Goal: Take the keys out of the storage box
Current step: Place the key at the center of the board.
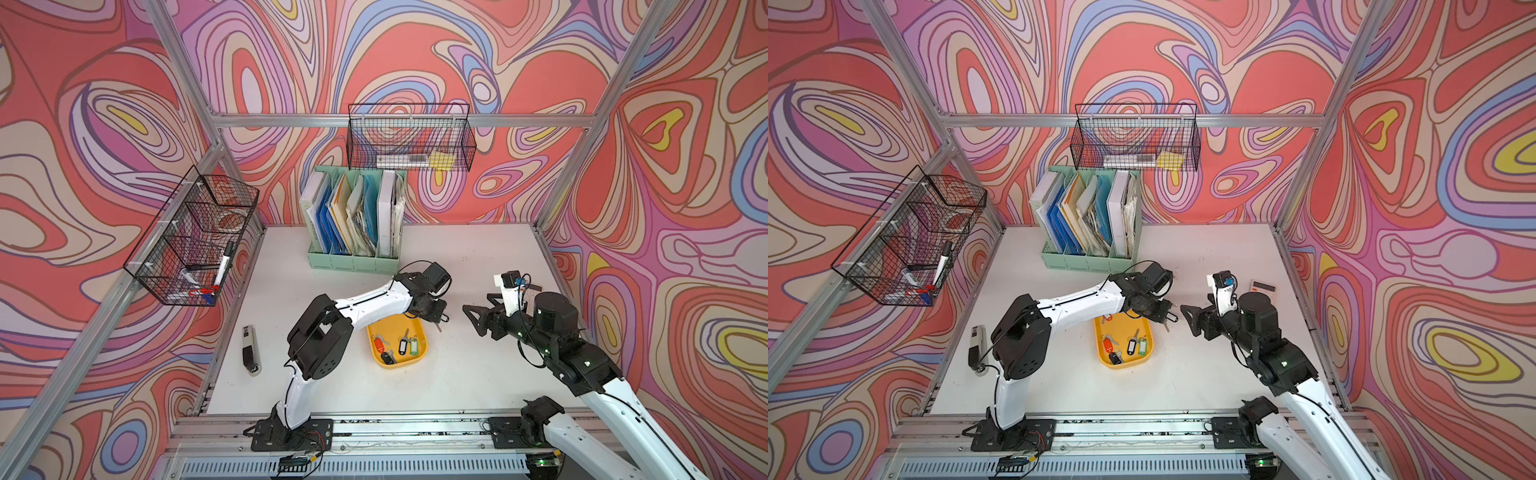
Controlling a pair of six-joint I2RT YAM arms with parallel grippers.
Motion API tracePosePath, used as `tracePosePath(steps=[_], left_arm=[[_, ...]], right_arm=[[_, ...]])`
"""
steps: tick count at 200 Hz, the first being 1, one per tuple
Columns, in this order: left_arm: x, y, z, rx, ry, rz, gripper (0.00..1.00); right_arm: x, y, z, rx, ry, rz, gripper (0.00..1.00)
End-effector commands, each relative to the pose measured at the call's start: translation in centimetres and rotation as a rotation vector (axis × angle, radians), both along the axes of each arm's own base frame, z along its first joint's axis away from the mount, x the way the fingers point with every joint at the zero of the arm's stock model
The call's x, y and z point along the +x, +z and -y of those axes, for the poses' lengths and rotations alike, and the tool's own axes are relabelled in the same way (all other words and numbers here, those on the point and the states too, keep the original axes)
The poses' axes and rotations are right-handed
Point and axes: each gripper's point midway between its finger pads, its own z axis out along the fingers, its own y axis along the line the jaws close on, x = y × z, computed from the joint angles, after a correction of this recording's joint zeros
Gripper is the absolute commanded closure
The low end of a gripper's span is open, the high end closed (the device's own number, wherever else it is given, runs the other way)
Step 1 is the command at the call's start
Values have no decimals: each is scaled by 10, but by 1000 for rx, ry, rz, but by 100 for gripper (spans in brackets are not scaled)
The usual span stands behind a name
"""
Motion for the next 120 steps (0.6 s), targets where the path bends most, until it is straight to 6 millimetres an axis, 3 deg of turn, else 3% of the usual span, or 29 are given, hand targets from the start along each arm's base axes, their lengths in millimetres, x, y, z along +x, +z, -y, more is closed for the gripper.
tracePosePath(steps=[1, 64, 120], left_arm=[[0, -8, 0, 34, 0, -10, 100], [-2, -30, 3, 52, 2, -49, 98], [1, -30, 4, 65, 2, -44, 91]], right_arm=[[2, 7, -1, 15, -3, 25, 14], [3, 9, 0, 15, -6, 30, 13], [3, 10, 1, 10, -11, 35, 13]])
